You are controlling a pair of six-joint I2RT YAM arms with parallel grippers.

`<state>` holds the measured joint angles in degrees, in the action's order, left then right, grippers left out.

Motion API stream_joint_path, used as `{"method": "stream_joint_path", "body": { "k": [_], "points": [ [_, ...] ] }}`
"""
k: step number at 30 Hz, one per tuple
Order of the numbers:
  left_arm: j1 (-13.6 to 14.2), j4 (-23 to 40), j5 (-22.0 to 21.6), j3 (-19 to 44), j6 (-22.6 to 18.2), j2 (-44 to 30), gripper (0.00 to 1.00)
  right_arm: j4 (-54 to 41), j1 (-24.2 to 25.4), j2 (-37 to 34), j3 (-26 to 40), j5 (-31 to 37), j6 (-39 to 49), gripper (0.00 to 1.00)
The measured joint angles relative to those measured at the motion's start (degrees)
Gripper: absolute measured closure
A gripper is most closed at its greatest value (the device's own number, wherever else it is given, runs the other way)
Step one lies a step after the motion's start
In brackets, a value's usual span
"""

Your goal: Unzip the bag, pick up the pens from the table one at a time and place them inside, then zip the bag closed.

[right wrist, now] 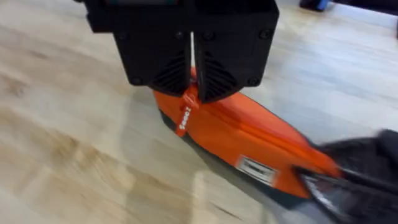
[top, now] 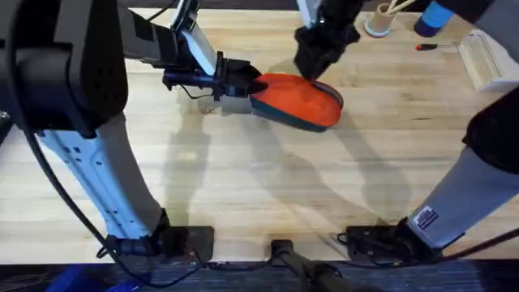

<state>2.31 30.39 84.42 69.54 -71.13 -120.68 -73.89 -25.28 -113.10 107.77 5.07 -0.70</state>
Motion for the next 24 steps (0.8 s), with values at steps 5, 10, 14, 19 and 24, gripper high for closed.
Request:
{"method": "stream_joint_path", "body": {
  "k": [5, 10, 14, 19, 24],
  "points": [
    [-0.7, 0.0, -0.3, 0.0, 0.0, 0.0, 0.959, -1.8, 2.3, 0.0, 0.0, 2.3, -0.2, 0.969],
    [-2.0, 0.0, -0.2, 0.0, 0.0, 0.0, 0.959, -1.0, 2.4, 0.7, -1.2, 3.2, -0.2, 0.967],
    [-2.7, 0.1, -0.2, 0.0, 0.0, 0.0, 0.959, 0.7, 2.8, 3.2, -5.4, 3.6, -0.2, 0.967],
    [-2.7, 0.3, -0.1, 0.0, 0.0, 0.0, 0.959, 4.5, 4.4, 7.8, -12.5, 3.5, -0.2, 0.967],
    [-2.6, 0.5, 0.0, 0.0, 0.0, 0.0, 0.959, 9.9, 7.0, 11.8, -21.2, 2.9, -0.4, 0.967]
  ]
}}
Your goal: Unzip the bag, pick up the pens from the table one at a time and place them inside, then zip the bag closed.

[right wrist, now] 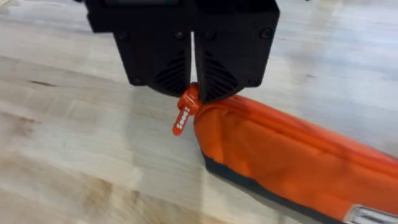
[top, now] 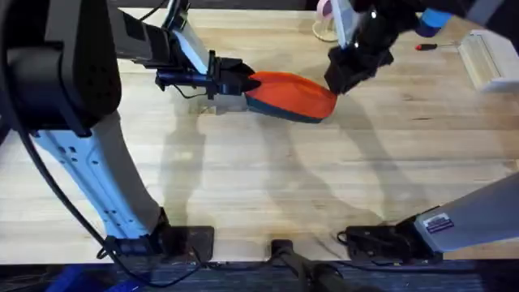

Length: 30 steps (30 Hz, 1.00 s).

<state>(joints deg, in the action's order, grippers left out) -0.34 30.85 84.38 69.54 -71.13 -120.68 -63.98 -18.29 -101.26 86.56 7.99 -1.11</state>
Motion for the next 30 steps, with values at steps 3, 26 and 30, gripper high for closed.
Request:
{"method": "stream_joint_path", "body": {
  "k": [3, 26, 30],
  "points": [
    [0.1, 0.7, 0.0, 0.0, 0.0, 0.0, 0.959, 2.9, 1.7, 1.4, -4.9, -0.8, -0.5, 0.968],
    [0.2, 2.3, -1.7, 0.0, 0.0, 0.0, 0.959, 23.7, 9.9, 8.9, -24.6, -11.0, -5.3, 0.955],
    [-0.1, 2.3, -2.1, 0.0, 0.0, 0.0, 0.959, 23.6, 9.0, 11.3, -24.6, -9.2, -5.5, 0.779]
  ]
}}
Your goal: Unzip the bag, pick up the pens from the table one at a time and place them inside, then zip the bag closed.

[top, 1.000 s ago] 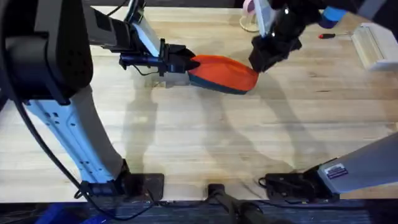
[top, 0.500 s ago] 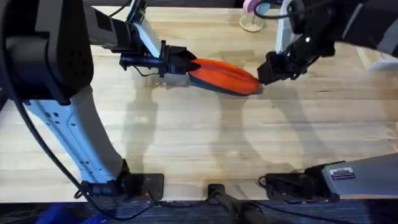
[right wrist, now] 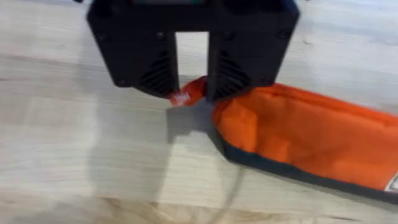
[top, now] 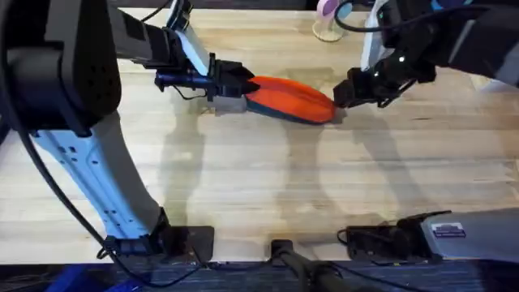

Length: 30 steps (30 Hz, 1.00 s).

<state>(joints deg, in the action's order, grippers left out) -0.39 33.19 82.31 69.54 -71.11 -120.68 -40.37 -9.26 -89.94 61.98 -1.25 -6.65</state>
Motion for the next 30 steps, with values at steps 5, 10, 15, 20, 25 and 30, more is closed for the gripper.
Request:
{"method": "stream_joint_path", "body": {
  "k": [5, 10, 15, 20, 25, 30],
  "points": [
    [-1.3, -0.2, -0.1, 0.0, 0.0, 0.0, 0.959, -0.5, -1.4, 4.9, 1.5, 2.4, -0.2, 0.15],
    [-1.8, -0.5, -0.4, 0.0, 0.0, 0.0, 0.959, -0.3, -3.7, 9.8, 3.4, 3.3, -0.3, 0.006],
    [-1.8, -0.5, -0.5, 0.0, 0.0, 0.0, 0.959, 0.0, -5.8, 11.6, 3.4, 3.4, -0.4, 0.005],
    [-1.9, -0.6, 0.6, 0.0, 0.0, 0.0, 0.458, 0.1, -6.8, 11.6, 3.4, 3.4, -0.4, 0.005],
    [-1.9, -0.5, 1.1, 0.0, 0.2, 0.0, 0.011, 0.1, -6.8, 11.6, 3.4, 3.4, -0.4, 0.005],
    [-1.9, -0.6, 1.0, 0.0, 0.2, 0.0, 0.008, 1.4, -6.8, 11.6, 3.4, 3.4, -0.4, 0.005]
  ]
}}
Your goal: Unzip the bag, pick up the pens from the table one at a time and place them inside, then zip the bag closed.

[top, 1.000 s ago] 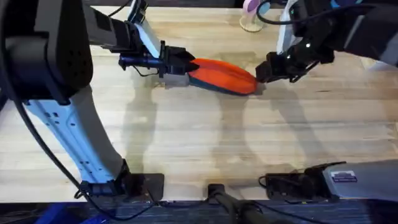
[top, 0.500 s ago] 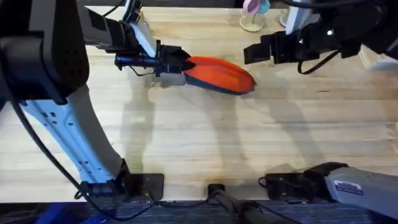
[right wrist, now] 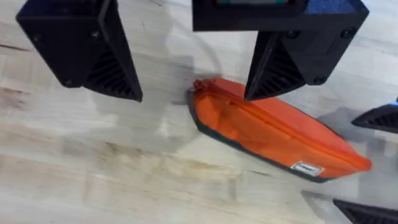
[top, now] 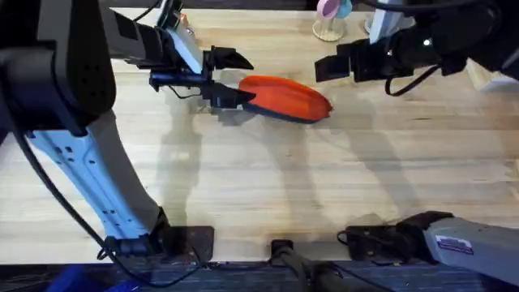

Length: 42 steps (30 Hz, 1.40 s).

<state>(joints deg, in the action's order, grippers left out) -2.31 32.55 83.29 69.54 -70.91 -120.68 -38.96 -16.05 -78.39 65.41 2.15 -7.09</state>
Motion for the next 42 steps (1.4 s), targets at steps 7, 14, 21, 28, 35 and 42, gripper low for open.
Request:
{"method": "stream_joint_path", "body": {
  "k": [7, 14, 21, 28, 35, 42],
  "points": [
    [0.0, 2.0, -8.0, 0.0, 0.0, 0.2, 0.004, 2.4, 0.0, 0.0, 0.0, 0.0, 0.0, 0.005],
    [0.0, 4.8, -20.8, 0.0, 0.1, 10.8, 0.005, 3.7, 0.0, 0.0, 0.0, 0.0, 0.0, 0.005],
    [0.0, 9.7, -30.8, 0.1, 4.0, 21.8, 0.005, 3.8, 0.0, 0.0, 0.0, 0.0, 0.0, 0.005],
    [0.0, 13.9, -40.1, 0.1, 14.8, 33.7, 0.005, 1.8, 0.0, 0.0, 0.0, 0.0, -0.1, 0.005],
    [0.0, 20.7, -53.0, 0.1, 30.4, 46.5, 0.005, -2.0, -0.1, 2.9, 0.0, 0.0, -0.2, 0.005],
    [0.0, 25.9, -59.3, 0.1, 40.8, 50.6, 0.005, -3.5, -0.1, 8.3, 0.0, 0.0, -0.2, 0.004]
  ]
}}
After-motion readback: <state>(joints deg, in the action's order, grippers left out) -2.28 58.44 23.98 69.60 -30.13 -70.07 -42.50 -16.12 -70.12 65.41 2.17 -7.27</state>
